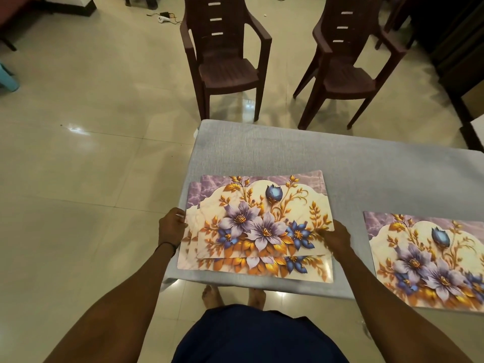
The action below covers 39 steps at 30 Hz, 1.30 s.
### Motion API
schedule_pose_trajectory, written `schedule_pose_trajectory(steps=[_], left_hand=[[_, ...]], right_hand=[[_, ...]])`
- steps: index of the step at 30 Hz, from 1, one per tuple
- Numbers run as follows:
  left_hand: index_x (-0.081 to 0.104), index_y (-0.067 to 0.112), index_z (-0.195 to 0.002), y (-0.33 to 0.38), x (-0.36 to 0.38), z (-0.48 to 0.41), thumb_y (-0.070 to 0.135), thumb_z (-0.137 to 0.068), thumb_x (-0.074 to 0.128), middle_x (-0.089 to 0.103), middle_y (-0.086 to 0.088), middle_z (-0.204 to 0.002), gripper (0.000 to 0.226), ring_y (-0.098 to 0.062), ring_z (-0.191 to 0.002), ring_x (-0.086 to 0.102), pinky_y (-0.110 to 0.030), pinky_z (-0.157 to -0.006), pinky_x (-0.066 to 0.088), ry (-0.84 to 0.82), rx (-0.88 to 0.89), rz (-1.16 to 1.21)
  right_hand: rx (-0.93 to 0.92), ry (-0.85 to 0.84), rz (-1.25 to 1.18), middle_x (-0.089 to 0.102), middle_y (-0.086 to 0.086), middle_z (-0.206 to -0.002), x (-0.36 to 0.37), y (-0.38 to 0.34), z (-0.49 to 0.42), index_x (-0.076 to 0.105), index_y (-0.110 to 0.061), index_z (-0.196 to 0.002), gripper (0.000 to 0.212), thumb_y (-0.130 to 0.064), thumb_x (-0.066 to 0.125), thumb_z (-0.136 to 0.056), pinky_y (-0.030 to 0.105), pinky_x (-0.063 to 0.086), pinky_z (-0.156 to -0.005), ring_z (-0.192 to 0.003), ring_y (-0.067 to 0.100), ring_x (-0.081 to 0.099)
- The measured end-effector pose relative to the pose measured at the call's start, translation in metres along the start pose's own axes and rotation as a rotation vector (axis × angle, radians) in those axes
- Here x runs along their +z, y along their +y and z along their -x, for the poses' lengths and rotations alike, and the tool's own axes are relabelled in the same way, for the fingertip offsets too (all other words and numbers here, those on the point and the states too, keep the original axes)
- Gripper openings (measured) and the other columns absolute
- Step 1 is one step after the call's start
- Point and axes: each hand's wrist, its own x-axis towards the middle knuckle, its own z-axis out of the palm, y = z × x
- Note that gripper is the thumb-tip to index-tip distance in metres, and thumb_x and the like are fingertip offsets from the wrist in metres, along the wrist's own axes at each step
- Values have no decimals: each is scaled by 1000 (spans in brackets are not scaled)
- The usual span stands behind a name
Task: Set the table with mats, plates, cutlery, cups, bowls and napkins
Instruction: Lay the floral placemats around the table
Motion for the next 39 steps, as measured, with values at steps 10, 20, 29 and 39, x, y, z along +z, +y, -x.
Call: schedule_pose_trajectory(steps=[10,20,29,39], left_hand=[[73,2,-92,5,3,-3,-3,-77,73,73,-17,-98,16,-34,-98,66,-35,-89,49,-30,-69,22],[59,15,-116,3,11,4,10,-69,83,47,-21,-118,53,-38,-111,49,-41,-94,43,-250,-25,-286],[62,13,-122,9,6,12,5,-79,69,57,-23,-113,44,-40,-107,57,-39,-93,43,-286,12,-337],[47,7,-137,1,30,27,19,-79,77,38,-28,-130,66,-46,-118,43,-44,-105,31,-162,-115,-330]], right_hand=[[8,-19,-69,67,14,-119,-4,2,8,60,-11,-121,36,-28,69,-91,36,49,-83,-102,28,65],[-60,-15,-49,60,9,-132,-7,-16,9,49,-19,-133,66,-61,55,-82,49,48,-99,-116,32,60],[-87,-108,-257,67,3,-108,-38,-24,2,61,-24,-105,20,-20,70,-88,37,55,-81,-97,20,65],[-8,-111,16,62,13,-125,9,-2,8,48,-14,-129,73,-51,61,-67,46,50,-96,-113,34,61]])
